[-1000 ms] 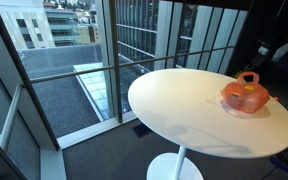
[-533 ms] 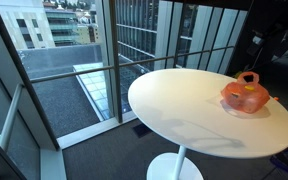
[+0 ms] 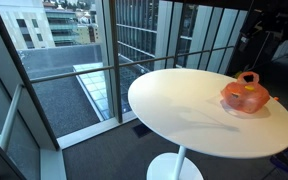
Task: Pick up the brown medicine bottle with the yellow lid from the orange plastic bag and put it on the table
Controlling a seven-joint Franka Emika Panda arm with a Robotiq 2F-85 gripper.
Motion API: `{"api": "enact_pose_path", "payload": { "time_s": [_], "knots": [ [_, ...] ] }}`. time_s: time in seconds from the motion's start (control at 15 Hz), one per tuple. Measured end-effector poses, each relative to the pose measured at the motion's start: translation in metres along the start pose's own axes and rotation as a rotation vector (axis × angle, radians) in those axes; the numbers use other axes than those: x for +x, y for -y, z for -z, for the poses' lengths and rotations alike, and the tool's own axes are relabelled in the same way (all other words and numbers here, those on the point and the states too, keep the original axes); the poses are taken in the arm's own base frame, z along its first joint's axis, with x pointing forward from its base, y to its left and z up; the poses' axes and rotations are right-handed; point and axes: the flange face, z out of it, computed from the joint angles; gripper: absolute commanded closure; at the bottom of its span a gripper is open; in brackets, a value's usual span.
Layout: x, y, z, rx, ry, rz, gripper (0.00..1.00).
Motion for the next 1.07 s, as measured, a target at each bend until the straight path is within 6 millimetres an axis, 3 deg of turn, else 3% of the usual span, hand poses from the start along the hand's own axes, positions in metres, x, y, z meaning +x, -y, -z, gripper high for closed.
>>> {"api": "enact_pose_path", "payload": {
  "time_s": [0.67, 1.07],
  "knots": [
    [0.064, -0.054, -0.053, -0.014, 0.101, -0.125, 0.0],
    [0.072, -0.049, -0.047, -0.006, 0.086, -0.122, 0.0]
  ]
}}
